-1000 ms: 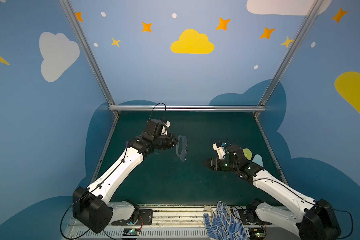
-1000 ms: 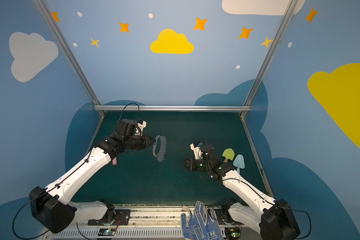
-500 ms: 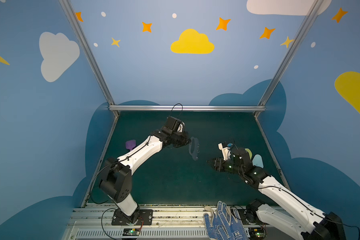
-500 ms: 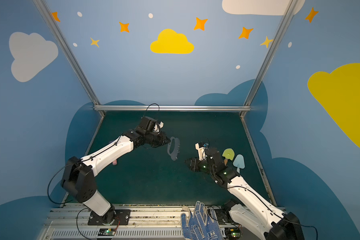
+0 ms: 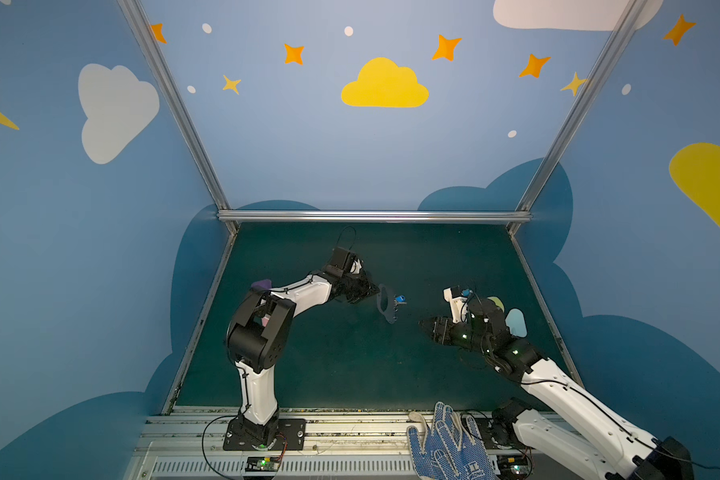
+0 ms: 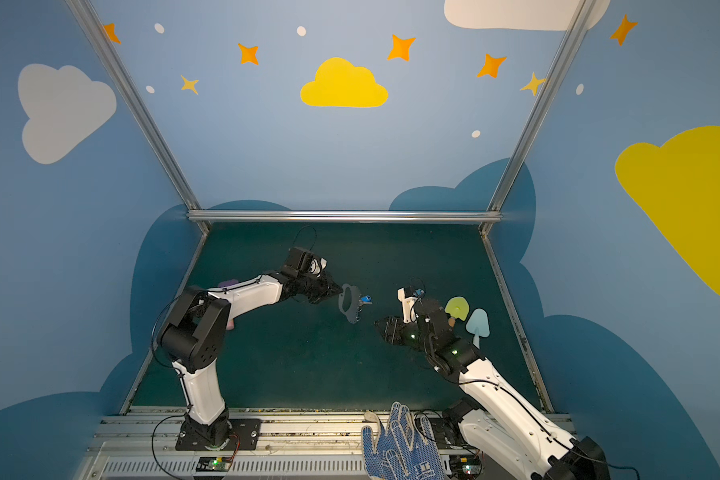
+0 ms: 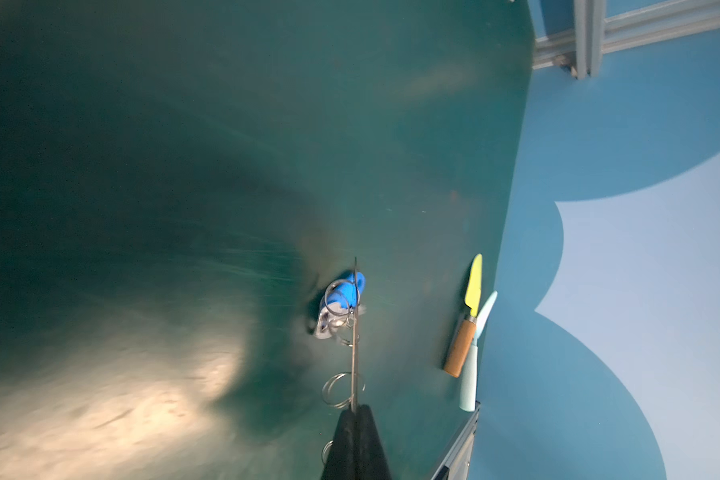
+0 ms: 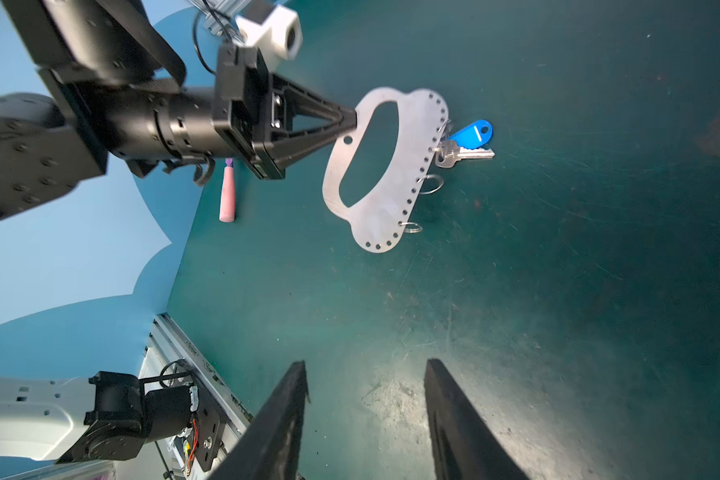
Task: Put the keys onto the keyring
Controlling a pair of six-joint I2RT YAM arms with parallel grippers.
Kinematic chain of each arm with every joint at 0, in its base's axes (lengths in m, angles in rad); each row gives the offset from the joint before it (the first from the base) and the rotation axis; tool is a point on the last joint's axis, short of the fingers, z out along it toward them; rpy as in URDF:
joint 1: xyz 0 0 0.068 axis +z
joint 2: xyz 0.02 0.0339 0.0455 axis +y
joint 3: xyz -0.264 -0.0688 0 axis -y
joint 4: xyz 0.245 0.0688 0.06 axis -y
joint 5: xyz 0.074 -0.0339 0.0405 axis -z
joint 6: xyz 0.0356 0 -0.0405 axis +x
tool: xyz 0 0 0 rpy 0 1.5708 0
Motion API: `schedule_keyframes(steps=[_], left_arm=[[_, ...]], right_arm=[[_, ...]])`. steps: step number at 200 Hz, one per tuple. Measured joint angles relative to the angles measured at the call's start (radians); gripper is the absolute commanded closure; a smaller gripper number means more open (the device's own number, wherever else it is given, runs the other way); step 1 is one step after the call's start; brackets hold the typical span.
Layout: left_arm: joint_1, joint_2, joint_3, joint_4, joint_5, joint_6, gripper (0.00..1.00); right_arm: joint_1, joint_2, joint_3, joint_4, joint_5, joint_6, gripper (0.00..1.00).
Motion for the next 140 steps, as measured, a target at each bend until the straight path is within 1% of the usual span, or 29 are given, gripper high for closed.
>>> schedule_keyframes(steps=[40, 81, 87, 95, 108, 115, 130, 140], left_arm=[[0.035, -0.061, -0.105, 0.025, -0.003, 0.000, 0.96], [0.060, -0.124, -0.172, 0.003, -0.056, 0.037, 0.96], [0.061, -0.126, -0.175, -0.004, -0.064, 0.042, 0.93], [0.062, -0.127, -0.179, -0.012, -0.075, 0.050, 0.87], [0.063, -0.128, -0.182, -0.033, -0.103, 0.065, 0.70], [0.063, -0.131, -0.186, -0.043, -0.121, 0.067, 0.67], [0.063, -0.154, -0.207, -0.070, -0.166, 0.074, 0.54], [0.065, -0.184, -0.223, -0.093, -0.196, 0.074, 0.48]], right_arm=[[0.000, 0.007, 0.000, 0.005, -0.001, 0.002, 0.51], [0.000, 0.039, 0.000, 0.014, -0.004, 0.003, 0.51], [0.000, 0.041, 0.000, 0.016, -0.004, 0.003, 0.51], [0.000, 0.043, 0.000, 0.017, -0.004, 0.003, 0.51], [0.000, 0.047, 0.000, 0.018, -0.004, 0.003, 0.50], [0.000, 0.048, 0.000, 0.018, -0.003, 0.002, 0.50], [0.000, 0.054, 0.000, 0.015, 0.000, 0.000, 0.46], [0.000, 0.059, 0.001, 0.008, 0.008, -0.005, 0.45]])
